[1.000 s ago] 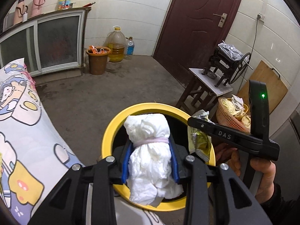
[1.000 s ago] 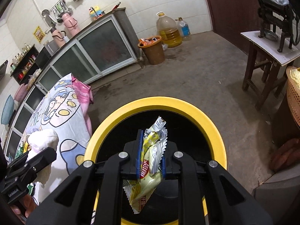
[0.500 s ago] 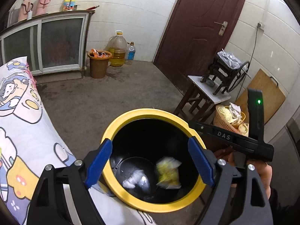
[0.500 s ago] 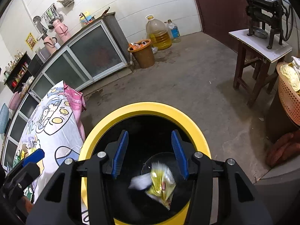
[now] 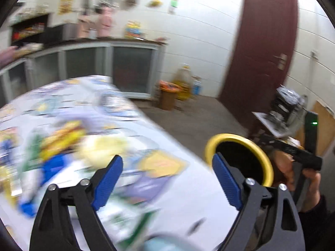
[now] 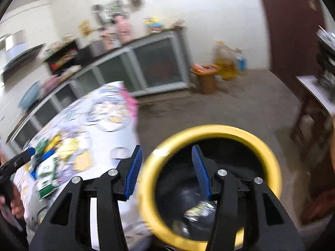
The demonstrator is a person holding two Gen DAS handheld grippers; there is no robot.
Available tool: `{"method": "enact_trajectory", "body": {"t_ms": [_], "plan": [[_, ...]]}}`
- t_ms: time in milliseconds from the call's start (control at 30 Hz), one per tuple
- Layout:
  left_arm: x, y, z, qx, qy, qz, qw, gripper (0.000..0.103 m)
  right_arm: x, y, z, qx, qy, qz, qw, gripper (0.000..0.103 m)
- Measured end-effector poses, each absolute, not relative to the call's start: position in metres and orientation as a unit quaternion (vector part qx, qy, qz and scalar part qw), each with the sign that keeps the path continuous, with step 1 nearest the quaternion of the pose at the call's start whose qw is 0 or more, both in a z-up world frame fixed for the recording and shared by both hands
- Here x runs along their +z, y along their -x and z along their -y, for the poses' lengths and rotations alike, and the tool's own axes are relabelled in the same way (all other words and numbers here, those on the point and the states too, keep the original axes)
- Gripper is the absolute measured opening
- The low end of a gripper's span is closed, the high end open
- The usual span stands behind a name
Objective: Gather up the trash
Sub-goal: 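Grasp the large yellow printed wrapper with the left tool while the right tool grasps the milk carton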
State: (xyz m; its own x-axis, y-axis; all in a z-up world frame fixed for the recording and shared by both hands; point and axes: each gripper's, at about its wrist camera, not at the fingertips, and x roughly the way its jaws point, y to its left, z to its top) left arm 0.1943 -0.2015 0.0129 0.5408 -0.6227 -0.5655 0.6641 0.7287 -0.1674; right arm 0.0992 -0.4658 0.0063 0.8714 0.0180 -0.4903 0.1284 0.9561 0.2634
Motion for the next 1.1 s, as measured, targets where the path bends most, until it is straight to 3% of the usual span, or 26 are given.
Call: {"method": "enact_trajectory", "body": {"t_ms": [167,267,333,500,1100], "plan": [[0.023,-0.189,0.097,-0.244,-0.049,-0.29,0.924,0.094,0.014,-0.122,0.372,0.102,-0.086,-0.259,0.956,0.063],[0.024,-0.193,0.051,-0.18,-0.049,-0.294,0.937,0.095,0.012,-0.138,0.314,0.174,-0.053,-0.275,0.944,0.075],[0.02,-0.198,0.031,-0.161,-0.046,-0.298,0.94,0.095,0.008,-0.149,0.275,0.212,-0.03,-0.291,0.932,0.084],[0.013,-0.21,0.007,-0.143,-0.026,-0.306,0.941,0.095,-0.004,-0.166,0.217,0.25,0.008,-0.317,0.915,0.091],[-0.012,-0.293,0.003,-0.156,0.08,-0.358,0.917,0.095,-0.034,-0.209,0.181,0.238,0.043,-0.374,0.895,0.094]]}}
